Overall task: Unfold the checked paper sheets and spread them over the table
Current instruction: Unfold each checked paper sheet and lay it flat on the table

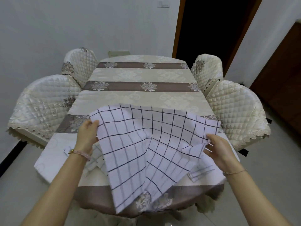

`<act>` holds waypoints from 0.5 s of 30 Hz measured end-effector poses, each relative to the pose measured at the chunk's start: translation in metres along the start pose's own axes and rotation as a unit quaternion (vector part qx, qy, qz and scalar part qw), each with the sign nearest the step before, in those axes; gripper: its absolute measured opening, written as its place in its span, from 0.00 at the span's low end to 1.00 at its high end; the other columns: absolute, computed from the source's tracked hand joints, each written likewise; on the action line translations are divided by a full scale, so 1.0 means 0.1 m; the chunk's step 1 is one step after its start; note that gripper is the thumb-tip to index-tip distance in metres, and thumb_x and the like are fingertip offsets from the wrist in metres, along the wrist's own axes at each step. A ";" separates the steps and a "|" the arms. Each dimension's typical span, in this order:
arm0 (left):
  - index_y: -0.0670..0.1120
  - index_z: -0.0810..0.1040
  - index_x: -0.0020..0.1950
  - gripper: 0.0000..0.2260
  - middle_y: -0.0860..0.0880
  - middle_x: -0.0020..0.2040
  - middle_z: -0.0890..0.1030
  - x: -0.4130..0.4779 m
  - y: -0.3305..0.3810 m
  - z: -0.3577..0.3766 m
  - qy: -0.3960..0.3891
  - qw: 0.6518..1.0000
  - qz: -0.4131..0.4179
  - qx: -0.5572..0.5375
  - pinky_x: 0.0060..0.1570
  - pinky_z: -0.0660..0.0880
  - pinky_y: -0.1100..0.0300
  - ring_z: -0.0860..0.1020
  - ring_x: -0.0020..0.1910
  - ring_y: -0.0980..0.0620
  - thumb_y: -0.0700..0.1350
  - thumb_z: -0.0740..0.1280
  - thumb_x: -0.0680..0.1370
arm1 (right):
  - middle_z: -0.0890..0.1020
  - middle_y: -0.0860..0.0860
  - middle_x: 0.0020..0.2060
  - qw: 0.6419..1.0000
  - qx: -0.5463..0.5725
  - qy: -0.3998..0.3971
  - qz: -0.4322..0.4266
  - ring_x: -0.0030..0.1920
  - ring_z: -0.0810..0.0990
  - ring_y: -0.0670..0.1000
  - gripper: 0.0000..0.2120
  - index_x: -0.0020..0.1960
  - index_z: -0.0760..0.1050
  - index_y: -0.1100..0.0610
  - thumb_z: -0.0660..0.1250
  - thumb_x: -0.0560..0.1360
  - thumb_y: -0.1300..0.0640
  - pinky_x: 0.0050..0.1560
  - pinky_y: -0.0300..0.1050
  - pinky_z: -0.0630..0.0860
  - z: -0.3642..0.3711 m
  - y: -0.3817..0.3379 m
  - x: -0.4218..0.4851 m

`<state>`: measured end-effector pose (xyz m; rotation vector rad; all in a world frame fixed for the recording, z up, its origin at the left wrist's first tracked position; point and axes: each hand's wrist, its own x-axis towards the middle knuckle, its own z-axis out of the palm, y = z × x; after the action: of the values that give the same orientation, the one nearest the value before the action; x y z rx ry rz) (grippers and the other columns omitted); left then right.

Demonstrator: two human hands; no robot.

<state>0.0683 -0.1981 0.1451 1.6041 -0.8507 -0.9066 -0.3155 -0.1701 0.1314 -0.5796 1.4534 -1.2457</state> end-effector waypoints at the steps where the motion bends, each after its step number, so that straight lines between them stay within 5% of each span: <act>1: 0.43 0.72 0.43 0.07 0.44 0.38 0.73 0.06 0.00 -0.07 0.022 0.999 0.015 0.021 0.30 0.69 0.63 0.71 0.32 0.51 0.44 0.61 0.79 | 0.74 0.54 0.31 1.000 -0.009 0.007 0.000 0.32 0.74 0.52 0.10 0.37 0.71 0.56 0.62 0.77 0.61 0.26 0.37 0.76 -0.04 -0.01 0.04; 5: 0.41 0.77 0.49 0.06 0.45 0.44 0.76 0.19 0.03 -0.27 0.054 0.996 0.059 0.045 0.48 0.67 0.57 0.72 0.47 0.50 0.44 0.64 0.78 | 0.83 0.53 0.30 1.000 -0.022 0.004 -0.019 0.32 0.80 0.52 0.06 0.45 0.78 0.60 0.62 0.77 0.61 0.33 0.42 0.77 -0.12 -0.09 0.17; 10: 0.44 0.76 0.50 0.04 0.53 0.39 0.75 0.20 0.01 -0.30 0.056 0.992 0.070 0.087 0.42 0.68 0.66 0.73 0.42 0.54 0.42 0.63 0.78 | 0.83 0.54 0.31 0.995 -0.096 0.008 -0.018 0.36 0.78 0.56 0.08 0.39 0.78 0.61 0.63 0.76 0.62 0.41 0.48 0.74 -0.08 -0.08 0.31; 15: 0.39 0.75 0.54 0.09 0.46 0.52 0.73 0.25 -0.38 -0.33 0.069 0.990 -0.006 0.125 0.52 0.63 0.59 0.70 0.53 0.49 0.43 0.63 0.79 | 0.79 0.59 0.41 0.990 -0.123 -0.011 0.069 0.38 0.76 0.57 0.06 0.47 0.77 0.61 0.64 0.76 0.59 0.41 0.50 0.75 -0.01 0.16 0.41</act>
<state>0.1118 -0.1981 0.1100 1.8671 -0.8834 -0.7091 -0.3240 -0.2000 0.1006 -0.6428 1.6125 -0.9552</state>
